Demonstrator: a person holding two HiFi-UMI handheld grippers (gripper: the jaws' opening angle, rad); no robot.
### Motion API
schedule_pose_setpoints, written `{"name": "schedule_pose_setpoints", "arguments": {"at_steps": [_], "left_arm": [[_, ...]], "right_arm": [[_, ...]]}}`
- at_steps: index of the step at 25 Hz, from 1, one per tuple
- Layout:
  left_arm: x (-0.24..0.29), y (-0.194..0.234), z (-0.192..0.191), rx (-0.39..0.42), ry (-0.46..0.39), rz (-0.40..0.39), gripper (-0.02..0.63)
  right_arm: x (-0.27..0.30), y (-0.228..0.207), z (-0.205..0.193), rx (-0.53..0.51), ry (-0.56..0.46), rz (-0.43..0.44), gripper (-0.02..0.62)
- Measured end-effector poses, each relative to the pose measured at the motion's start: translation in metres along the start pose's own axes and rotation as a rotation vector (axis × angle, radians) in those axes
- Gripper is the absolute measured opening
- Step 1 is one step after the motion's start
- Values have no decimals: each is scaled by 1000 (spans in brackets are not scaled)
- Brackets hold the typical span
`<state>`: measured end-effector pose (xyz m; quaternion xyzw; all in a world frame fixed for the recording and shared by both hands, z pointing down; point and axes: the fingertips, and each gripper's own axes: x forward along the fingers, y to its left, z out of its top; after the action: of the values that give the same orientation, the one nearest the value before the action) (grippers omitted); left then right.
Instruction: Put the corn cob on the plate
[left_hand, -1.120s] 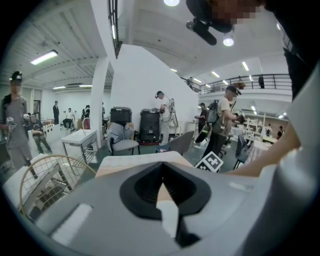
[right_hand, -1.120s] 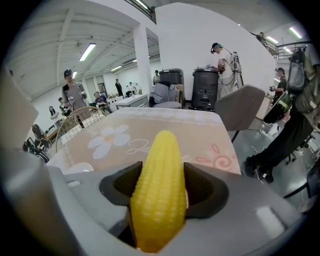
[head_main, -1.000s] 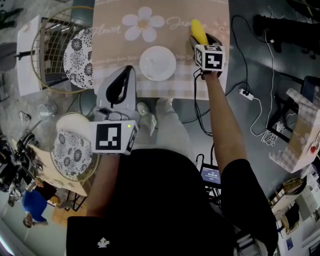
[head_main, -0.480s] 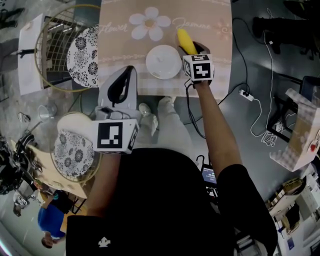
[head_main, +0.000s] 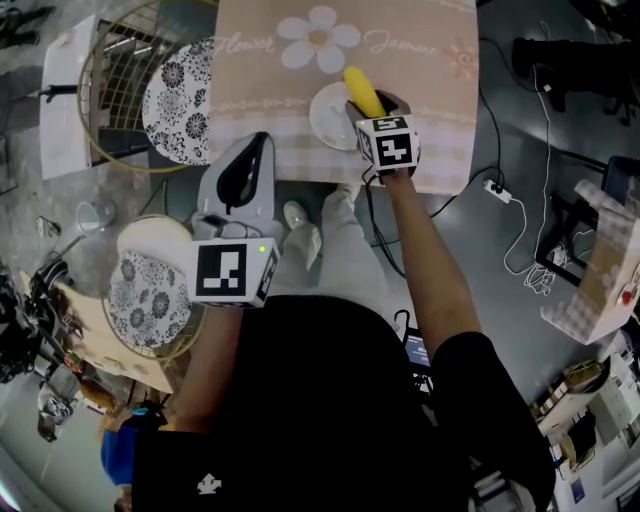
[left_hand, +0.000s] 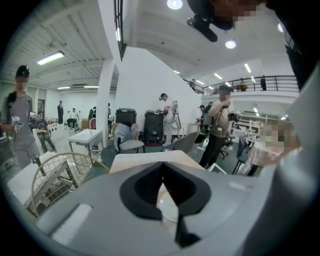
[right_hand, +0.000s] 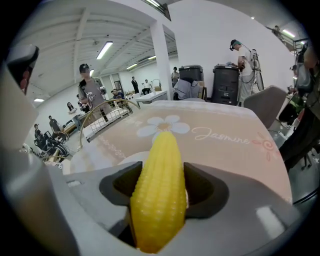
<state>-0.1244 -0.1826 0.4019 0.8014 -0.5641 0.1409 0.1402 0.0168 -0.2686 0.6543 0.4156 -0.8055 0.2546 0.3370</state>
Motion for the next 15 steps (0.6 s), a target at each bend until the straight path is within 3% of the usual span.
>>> {"name": "schedule_pose_setpoints", "arguments": {"at_steps": [15], "left_arm": [[-24, 18, -7, -3, 9, 15, 9]], "right_arm": [[14, 42, -14, -45, 37, 40, 259]]}}
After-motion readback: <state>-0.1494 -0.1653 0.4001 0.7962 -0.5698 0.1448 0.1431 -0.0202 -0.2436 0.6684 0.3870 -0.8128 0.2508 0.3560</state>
